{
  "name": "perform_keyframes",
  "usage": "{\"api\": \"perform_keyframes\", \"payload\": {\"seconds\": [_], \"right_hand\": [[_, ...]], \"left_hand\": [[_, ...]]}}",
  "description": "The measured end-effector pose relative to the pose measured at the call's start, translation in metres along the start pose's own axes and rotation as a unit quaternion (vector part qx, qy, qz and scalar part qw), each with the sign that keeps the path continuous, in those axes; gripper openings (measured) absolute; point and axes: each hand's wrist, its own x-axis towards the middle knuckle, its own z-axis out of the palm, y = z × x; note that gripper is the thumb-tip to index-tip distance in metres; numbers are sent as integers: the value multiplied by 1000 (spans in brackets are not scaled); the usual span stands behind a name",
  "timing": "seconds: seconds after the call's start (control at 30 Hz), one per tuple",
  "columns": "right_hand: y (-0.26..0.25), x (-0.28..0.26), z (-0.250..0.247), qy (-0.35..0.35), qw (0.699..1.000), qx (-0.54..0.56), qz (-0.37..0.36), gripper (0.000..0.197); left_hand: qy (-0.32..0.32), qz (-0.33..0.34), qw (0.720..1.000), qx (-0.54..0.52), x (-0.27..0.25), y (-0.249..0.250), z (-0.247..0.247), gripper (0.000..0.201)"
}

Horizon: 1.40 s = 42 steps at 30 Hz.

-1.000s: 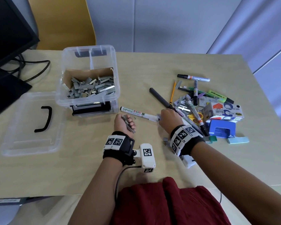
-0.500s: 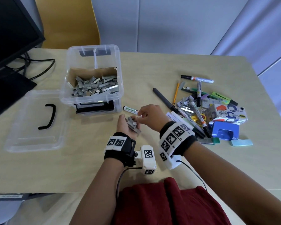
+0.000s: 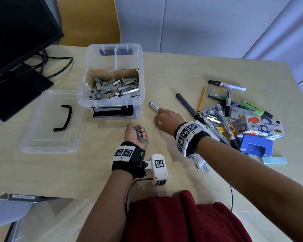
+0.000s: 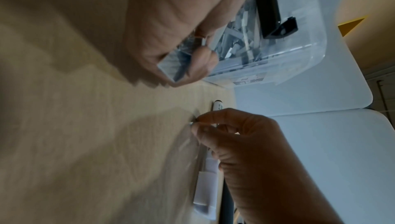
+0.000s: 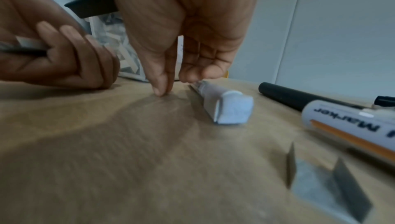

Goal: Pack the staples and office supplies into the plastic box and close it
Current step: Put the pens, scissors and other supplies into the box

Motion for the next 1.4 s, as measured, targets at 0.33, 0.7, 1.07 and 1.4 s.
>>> {"api": "perform_keyframes", "payload": {"seconds": [0.33,0.7,1.07,1.4], "right_hand": [[-14,-21,-14,74,986,149,-30,14],[65,-77,-15,115,954,213,175,17],[67,-92,13,18,980,126,154,31],[59,-79,27,42,984,101,142,19]], "left_hand": [[-1,-3,1000,22,-4,-15,21,42],[-120,14,969,217,-43,-19,74,44],[30,322,942,89,-76,119,99,40],[253,386,819,342,-48,123,77,45]]}}
